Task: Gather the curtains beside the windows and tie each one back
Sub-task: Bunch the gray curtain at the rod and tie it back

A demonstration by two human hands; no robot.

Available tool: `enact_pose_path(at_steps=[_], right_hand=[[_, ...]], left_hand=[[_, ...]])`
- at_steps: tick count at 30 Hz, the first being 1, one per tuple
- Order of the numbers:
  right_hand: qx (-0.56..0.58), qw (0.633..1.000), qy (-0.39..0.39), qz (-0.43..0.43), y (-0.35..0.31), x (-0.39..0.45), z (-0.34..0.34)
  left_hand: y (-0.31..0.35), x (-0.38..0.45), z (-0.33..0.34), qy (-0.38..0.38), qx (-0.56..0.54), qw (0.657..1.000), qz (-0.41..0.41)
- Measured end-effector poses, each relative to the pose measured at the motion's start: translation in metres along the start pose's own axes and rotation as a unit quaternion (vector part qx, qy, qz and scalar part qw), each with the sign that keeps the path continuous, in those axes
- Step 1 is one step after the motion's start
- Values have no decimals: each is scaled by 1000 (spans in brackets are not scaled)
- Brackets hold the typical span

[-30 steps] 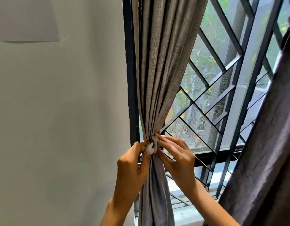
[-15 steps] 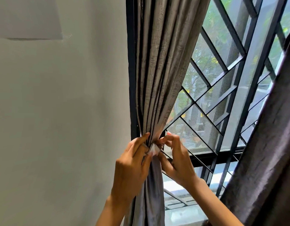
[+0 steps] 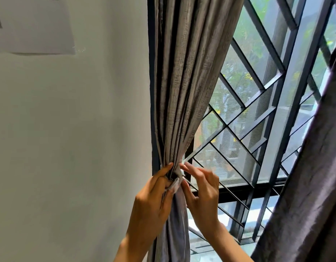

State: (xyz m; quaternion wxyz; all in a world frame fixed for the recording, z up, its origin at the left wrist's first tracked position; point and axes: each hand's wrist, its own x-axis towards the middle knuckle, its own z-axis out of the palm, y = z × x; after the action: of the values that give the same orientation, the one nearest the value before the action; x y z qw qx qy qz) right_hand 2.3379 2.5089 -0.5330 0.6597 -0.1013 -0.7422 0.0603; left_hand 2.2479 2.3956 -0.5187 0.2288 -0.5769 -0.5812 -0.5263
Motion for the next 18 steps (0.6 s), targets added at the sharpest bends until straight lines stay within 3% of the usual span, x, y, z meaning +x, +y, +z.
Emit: enact_pose_path(at_steps=[6,12,18], right_hand=[[86,995,-15,50,2,9,1],[31,996,-81,-7,6,12,-4],[24,997,-68,39,2,9,-2]], left_hand=[[-1,3,-3,8,2,1000,0],[1,5,-3,20,-16,1000,-6],[1,5,-2,15,4,1000,2]])
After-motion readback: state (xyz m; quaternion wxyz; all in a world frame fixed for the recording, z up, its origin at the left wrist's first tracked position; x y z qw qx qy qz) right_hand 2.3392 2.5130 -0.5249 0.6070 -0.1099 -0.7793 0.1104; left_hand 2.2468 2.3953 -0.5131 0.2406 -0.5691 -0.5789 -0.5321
